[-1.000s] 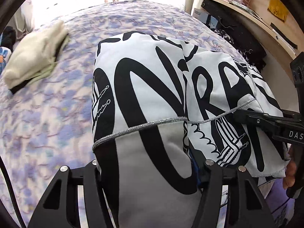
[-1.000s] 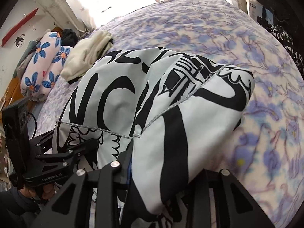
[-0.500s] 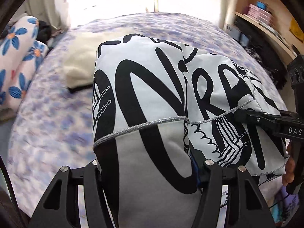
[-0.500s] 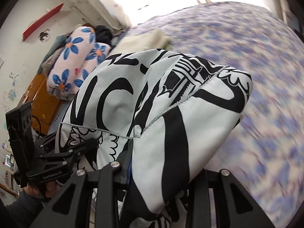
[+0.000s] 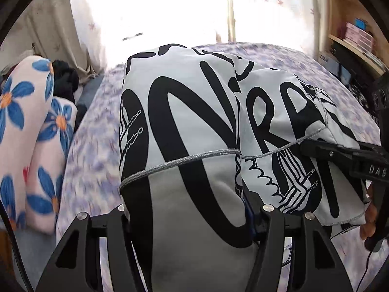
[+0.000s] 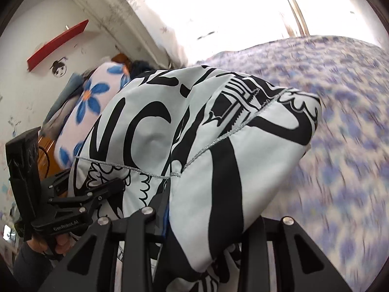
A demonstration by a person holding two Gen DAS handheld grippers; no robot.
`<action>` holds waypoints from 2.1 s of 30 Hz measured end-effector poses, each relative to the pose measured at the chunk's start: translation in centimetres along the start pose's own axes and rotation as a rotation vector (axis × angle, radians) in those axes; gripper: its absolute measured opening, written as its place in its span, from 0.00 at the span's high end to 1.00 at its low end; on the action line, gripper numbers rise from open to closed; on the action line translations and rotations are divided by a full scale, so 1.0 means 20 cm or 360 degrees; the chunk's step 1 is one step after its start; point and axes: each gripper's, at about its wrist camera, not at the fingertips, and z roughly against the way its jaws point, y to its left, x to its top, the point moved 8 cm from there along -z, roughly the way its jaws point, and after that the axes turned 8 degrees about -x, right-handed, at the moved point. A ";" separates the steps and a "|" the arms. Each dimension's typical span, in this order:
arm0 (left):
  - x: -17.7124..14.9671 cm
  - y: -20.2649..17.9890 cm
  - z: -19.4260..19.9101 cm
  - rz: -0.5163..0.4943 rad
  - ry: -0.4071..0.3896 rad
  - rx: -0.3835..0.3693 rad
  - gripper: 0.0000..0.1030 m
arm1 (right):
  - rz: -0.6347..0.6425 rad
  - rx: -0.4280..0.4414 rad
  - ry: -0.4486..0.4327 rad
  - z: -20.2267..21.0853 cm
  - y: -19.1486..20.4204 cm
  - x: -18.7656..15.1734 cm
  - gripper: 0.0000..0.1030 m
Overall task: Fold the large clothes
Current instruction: 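Lift the folded jacket bundle with both grippers and carry it toward the cream towel stack, then lower the jacket bundle onto the cream towel stack and open both grippers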
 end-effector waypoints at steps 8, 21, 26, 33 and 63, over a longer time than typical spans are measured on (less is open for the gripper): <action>0.12 0.36 -0.62 0.0108 0.0150 0.0030 0.27 | -0.0017 -0.0116 0.0014 -0.62 -0.13 0.19 0.57; 0.01 0.44 -0.18 0.0104 -0.0204 0.0303 0.11 | 0.0061 -0.0230 -0.0044 -0.33 -0.20 0.20 0.46; -0.09 0.39 -0.05 0.0192 -0.0223 0.0266 0.72 | 0.0238 -0.0269 -0.0229 -0.14 -0.09 0.18 0.46; -0.28 0.39 -0.27 0.0102 -0.0007 0.0550 0.83 | 0.0438 -0.0452 -0.0105 -0.35 -0.04 0.04 0.69; -0.48 -0.57 0.89 0.0338 -0.0260 0.0260 0.25 | 0.0204 -0.0353 -0.0120 1.12 -0.04 -0.23 0.68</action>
